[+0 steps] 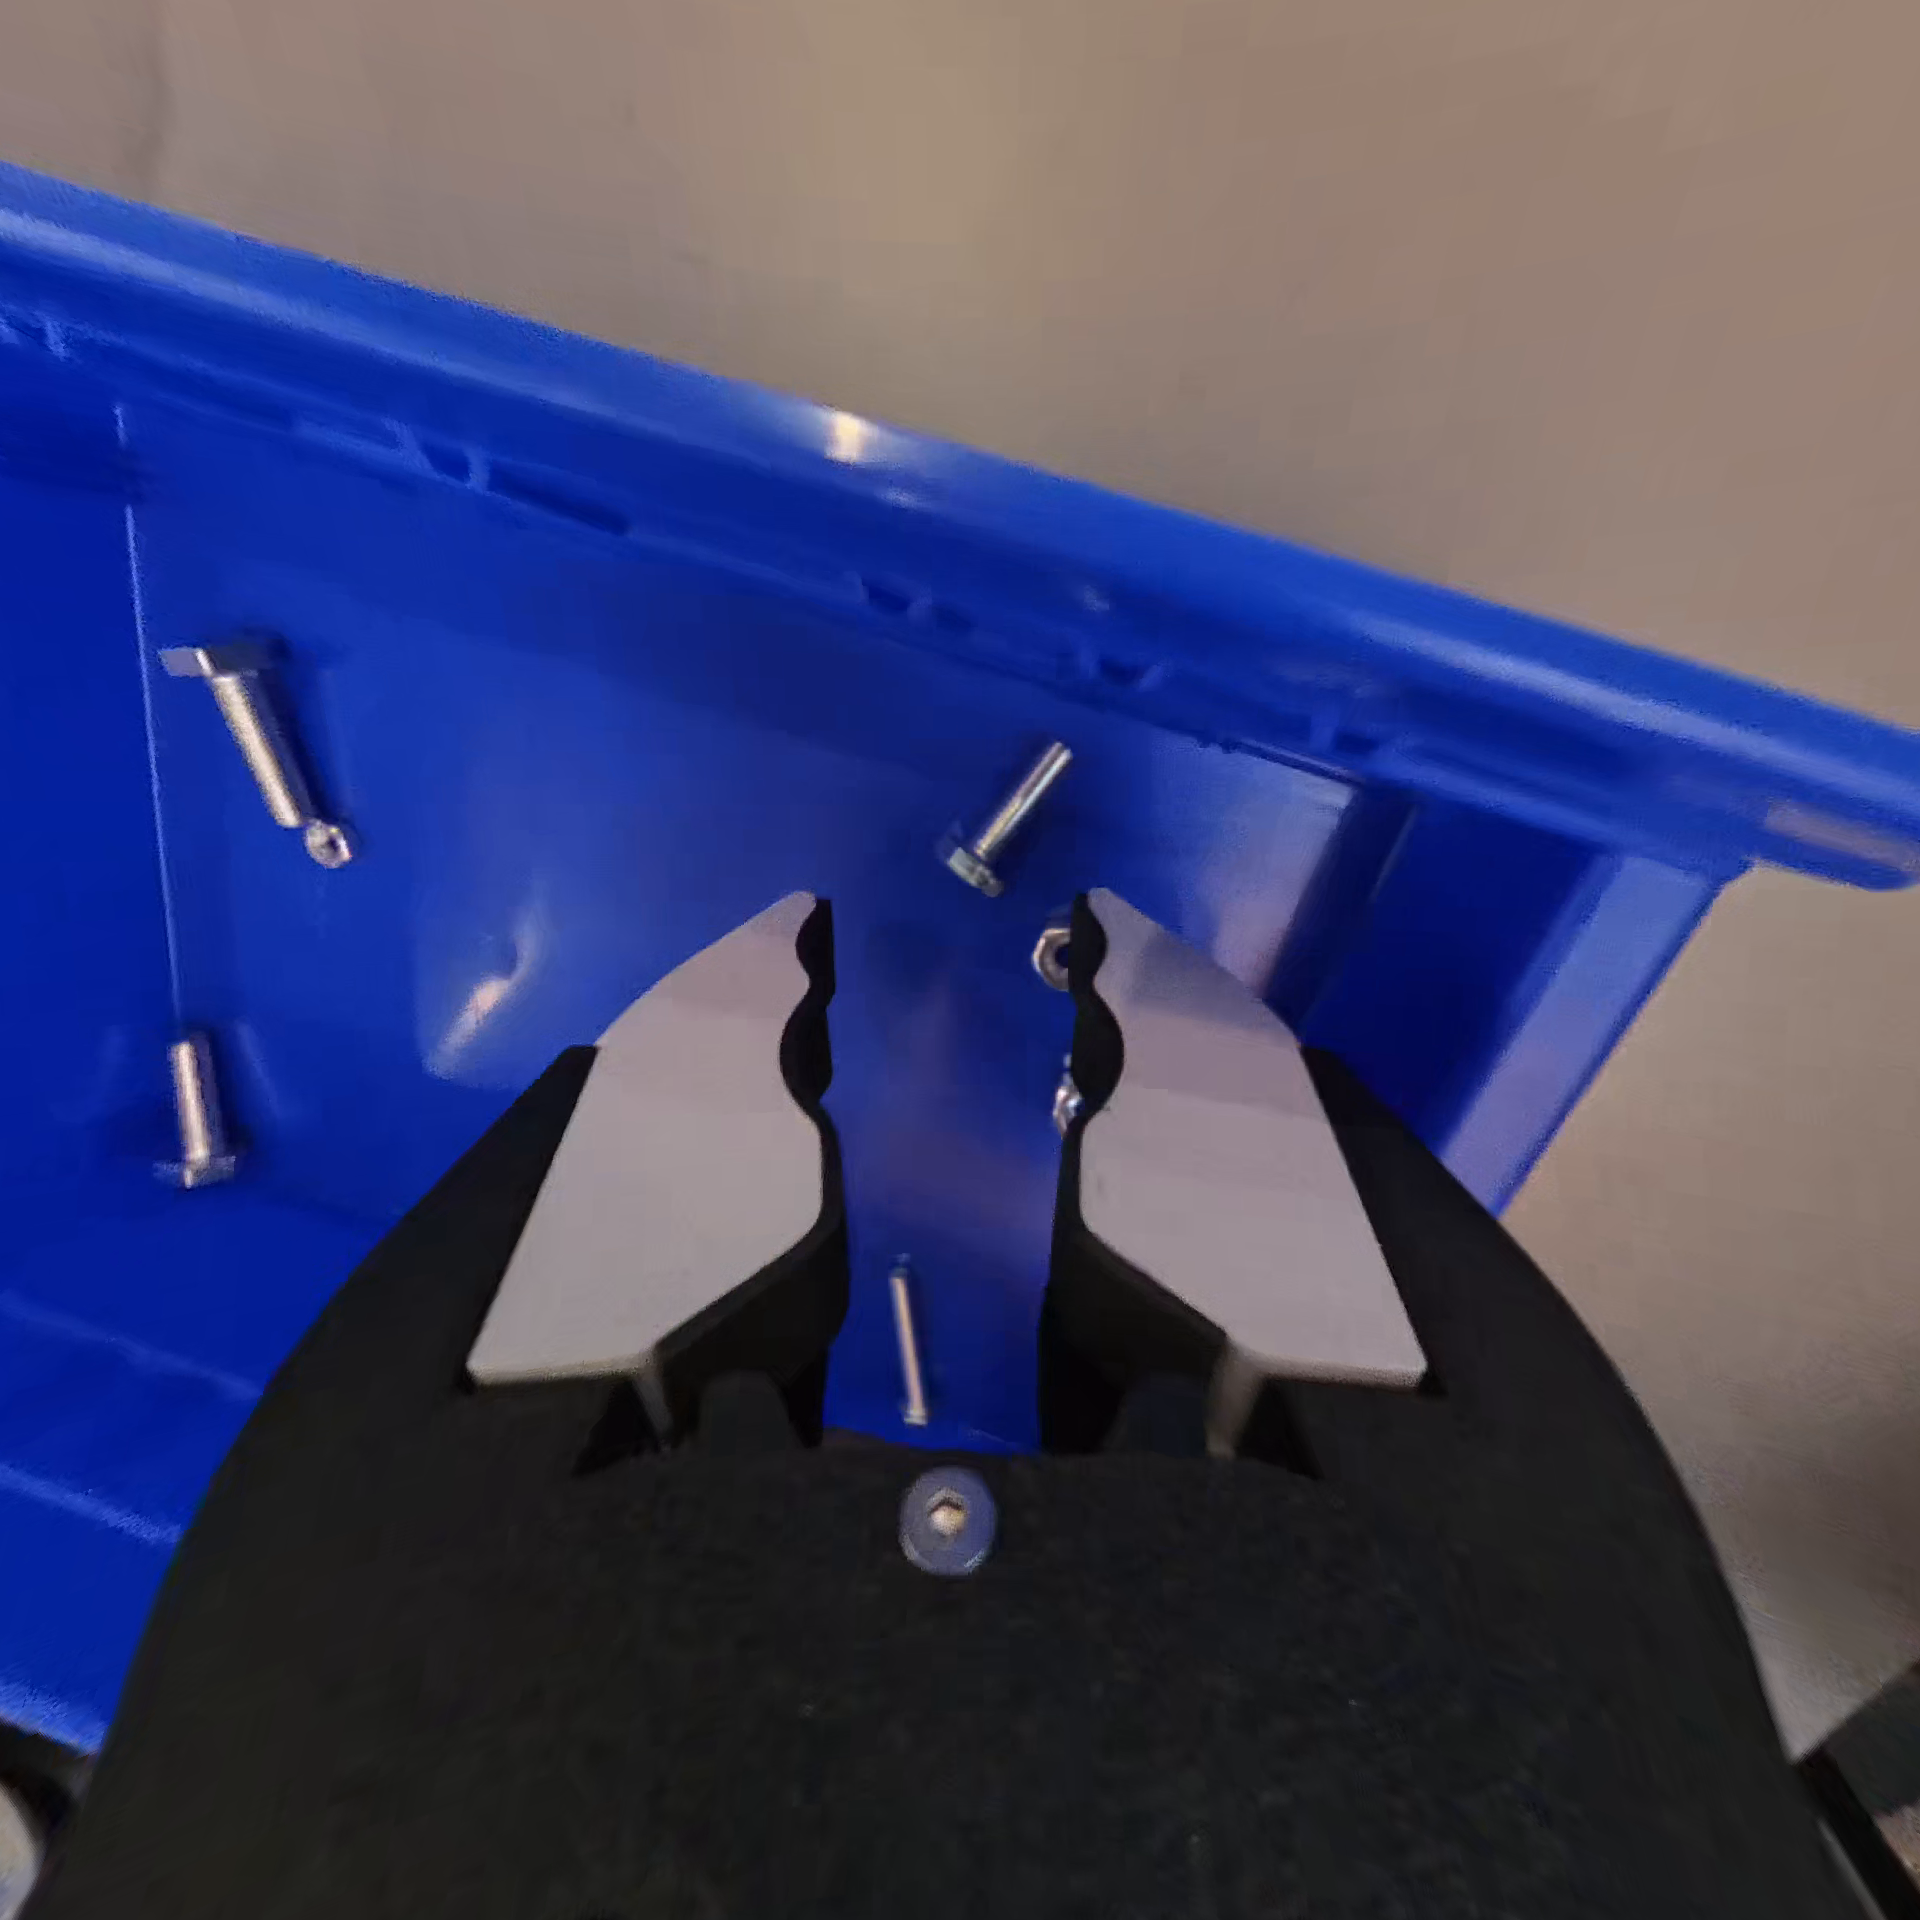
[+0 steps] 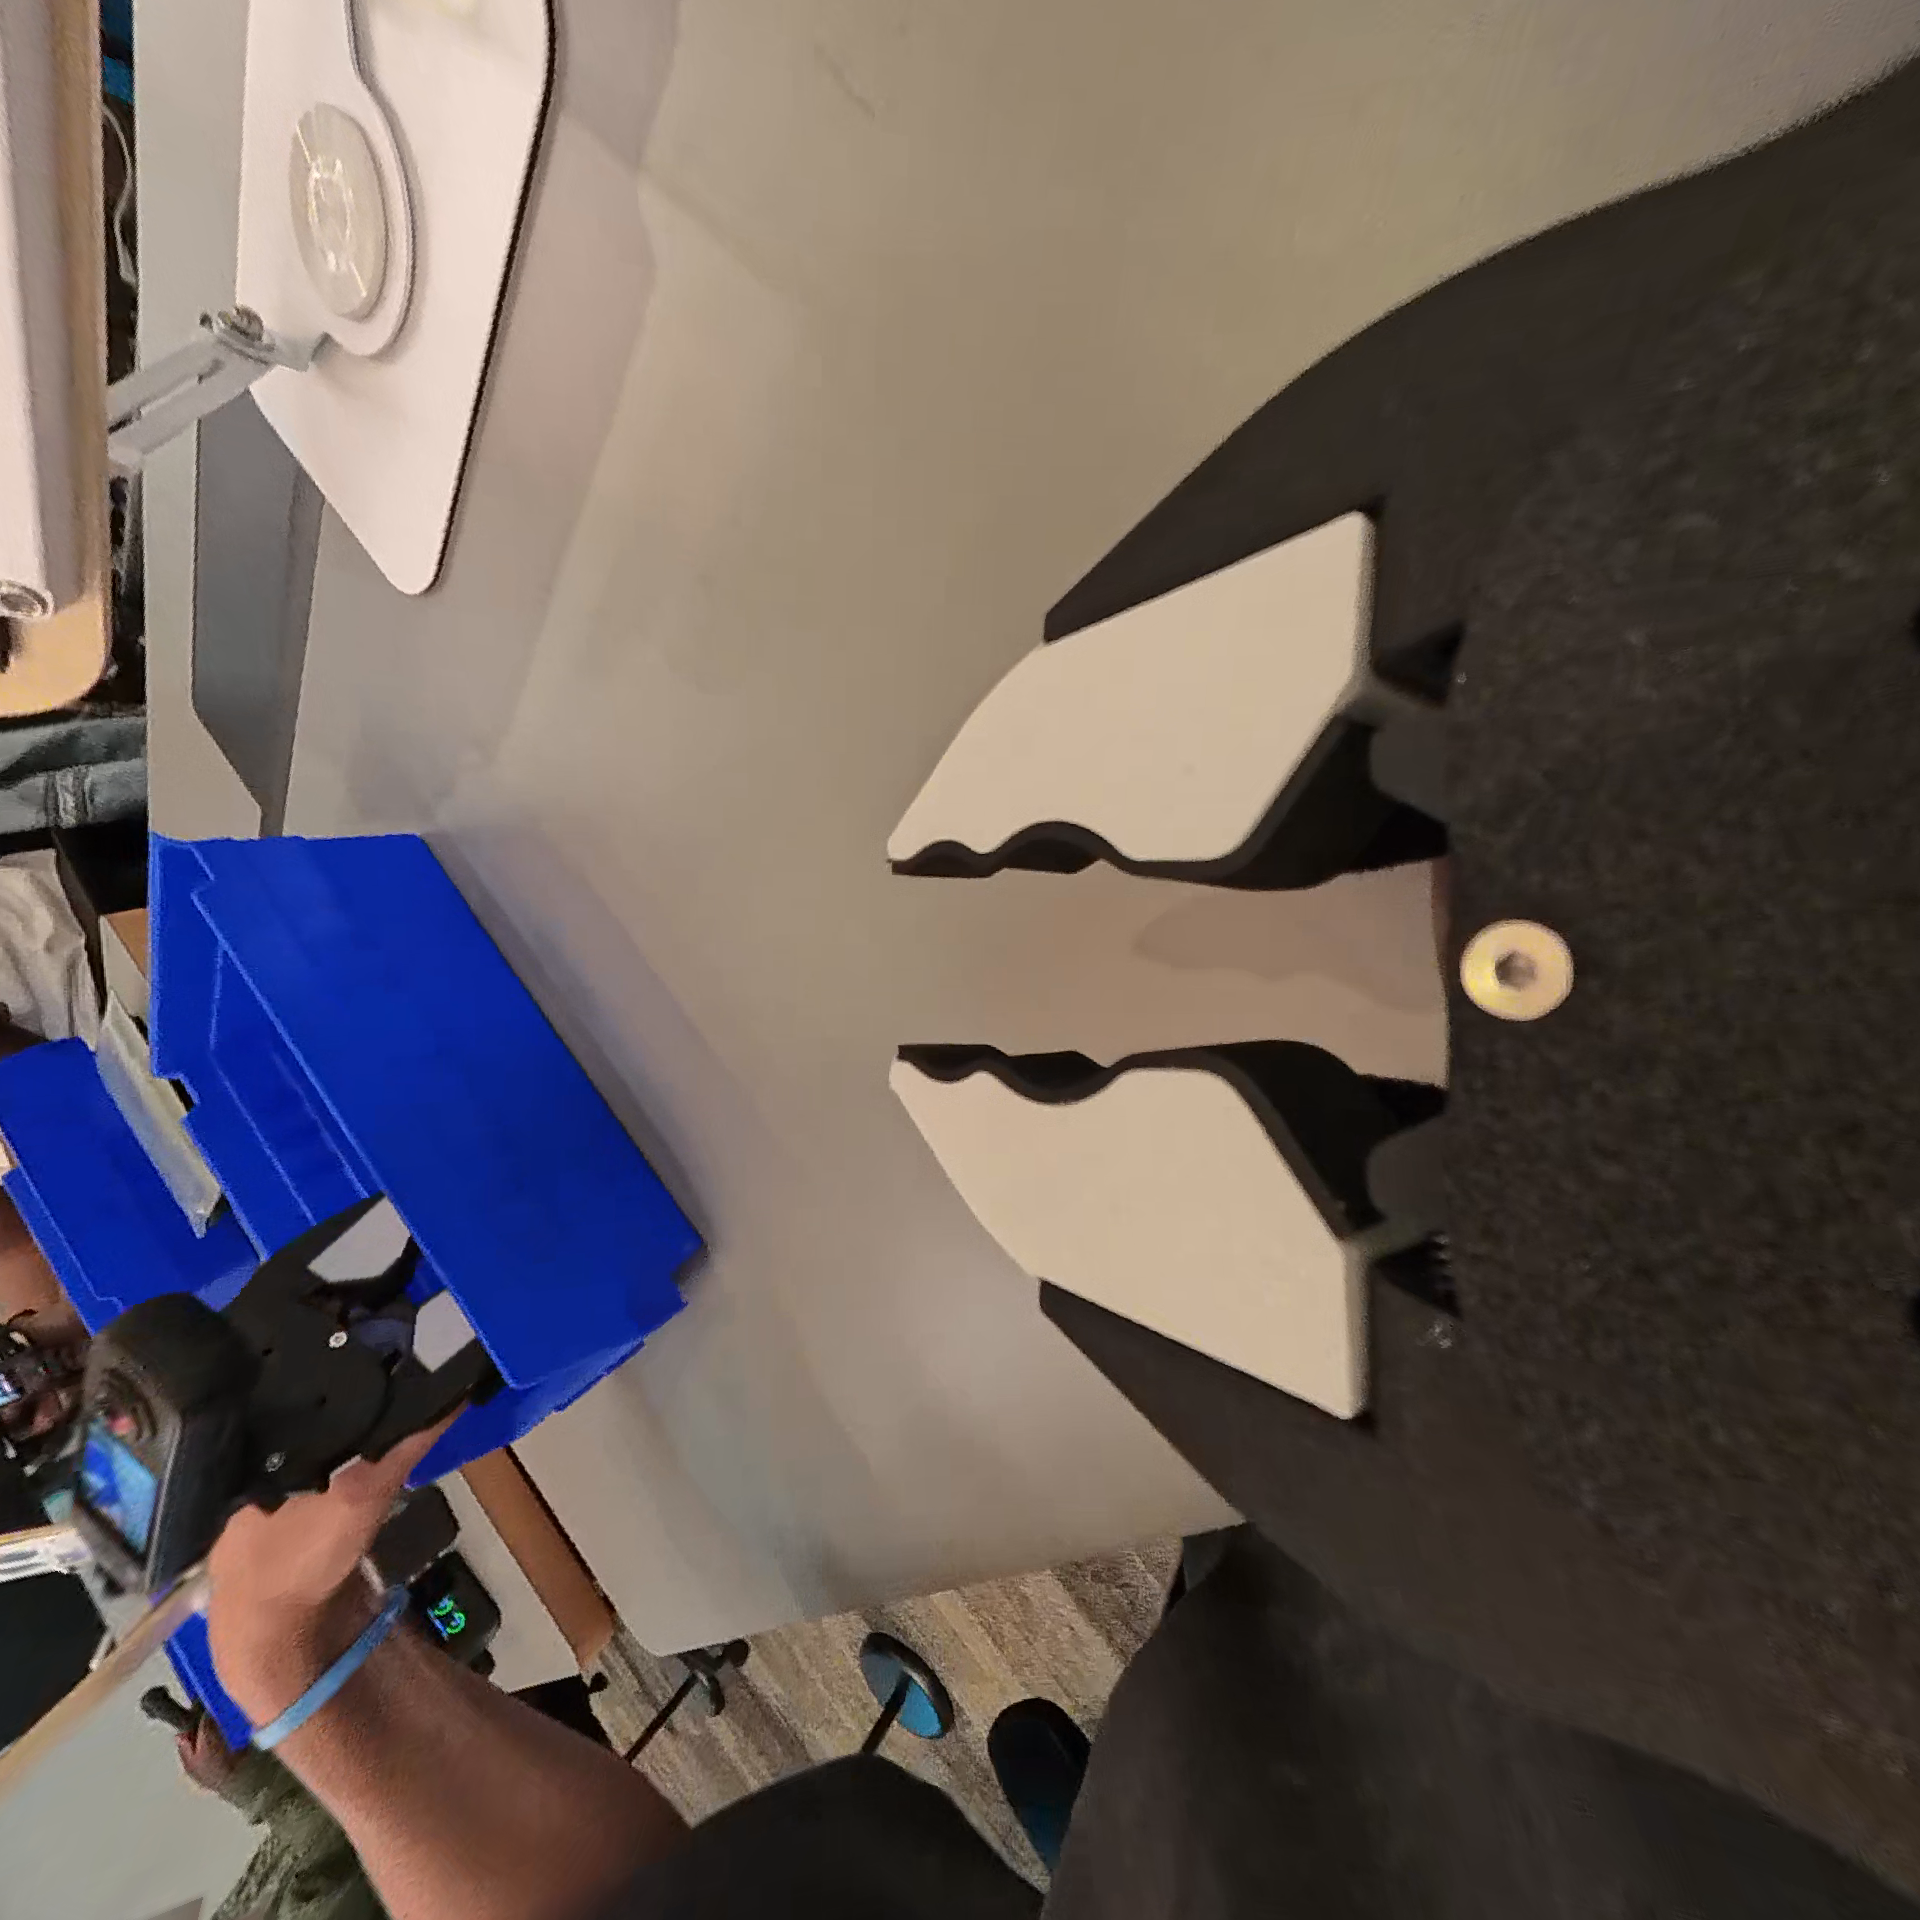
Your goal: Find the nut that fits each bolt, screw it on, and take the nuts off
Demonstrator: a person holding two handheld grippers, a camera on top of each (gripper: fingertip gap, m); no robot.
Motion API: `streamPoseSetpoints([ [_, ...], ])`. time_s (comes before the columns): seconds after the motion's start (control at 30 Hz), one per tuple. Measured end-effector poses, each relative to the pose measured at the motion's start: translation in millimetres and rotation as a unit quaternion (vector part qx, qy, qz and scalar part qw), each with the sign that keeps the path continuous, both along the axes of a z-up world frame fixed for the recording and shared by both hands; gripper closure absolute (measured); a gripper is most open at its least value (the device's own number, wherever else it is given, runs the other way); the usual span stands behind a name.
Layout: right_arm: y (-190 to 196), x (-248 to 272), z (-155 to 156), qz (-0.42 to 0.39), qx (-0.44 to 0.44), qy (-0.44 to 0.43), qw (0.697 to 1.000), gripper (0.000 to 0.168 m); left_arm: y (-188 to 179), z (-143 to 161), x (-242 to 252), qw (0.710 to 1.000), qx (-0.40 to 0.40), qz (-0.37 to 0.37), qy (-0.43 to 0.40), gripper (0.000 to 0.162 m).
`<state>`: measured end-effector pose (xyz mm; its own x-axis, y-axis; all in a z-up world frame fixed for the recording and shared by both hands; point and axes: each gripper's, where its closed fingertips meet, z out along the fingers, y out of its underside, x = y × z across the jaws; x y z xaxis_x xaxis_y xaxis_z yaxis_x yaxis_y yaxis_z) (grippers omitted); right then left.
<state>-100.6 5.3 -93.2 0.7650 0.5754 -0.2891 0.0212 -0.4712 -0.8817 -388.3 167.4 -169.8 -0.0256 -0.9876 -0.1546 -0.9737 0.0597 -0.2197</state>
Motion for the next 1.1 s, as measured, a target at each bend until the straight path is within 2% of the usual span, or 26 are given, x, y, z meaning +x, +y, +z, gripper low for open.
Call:
streamPoseSetpoints([
  [0.23, 5.3, 2.2, -1.4, -0.024, -0.008, -0.009, 1.000, 0.138, -3.1, -14.9, 4.6, 0.998, -0.040, -0.048, -0.004, 0.120],
  [0.27, 6.3, 2.0, -1.9, -0.026, -0.010, -0.008, 1.000, 0.138, -3.2, -16.2, 5.4, 0.998, -0.042, -0.053, -0.008, 0.123],
  [0.33, 8.4, 0.4, -2.5, -0.026, -0.015, -0.003, 1.000, 0.138, -3.9, -17.0, 8.0, 0.997, -0.045, -0.061, -0.019, 0.145],
  [0.6, 12.5, -10.7, -1.1, -0.014, -0.017, -0.010, 1.000, 0.139, 0.9, -13.3, -2.4, 0.999, -0.027, -0.029, -0.025, 0.147],
  [0.7, 12.9, -11.8, 2.2, -0.010, -0.013, -0.010, 1.000, 0.139, 12.3, 9.5, -9.8, 0.998, -0.004, 0.023, -0.061, 0.147],
  [0.83, 13.5, -9.5, 8.0, -0.009, -0.003, -0.004, 1.000, 0.140, 24.9, 70.8, -7.0, 0.978, 0.048, 0.105, -0.172, 0.147],
  [0.97, 13.2, -7.5, 12.8, -0.007, 0.007, 0.004, 1.000, 0.140, -5.8, 140.1, 29.8, 0.933, 0.041, 0.136, -0.331, 0.147],
  [1.03, 11.8, -6.3, 14.0, -0.006, 0.012, 0.004, 1.000, 0.140, -28.3, 158.5, 54.2, 0.914, 0.021, 0.149, -0.376, 0.147],
  [1.1, 9.3, -5.2, 14.7, -0.004, 0.014, 0.006, 1.000, 0.140, -50.7, 162.2, 80.7, 0.904, -0.001, 0.168, -0.393, 0.147],
])
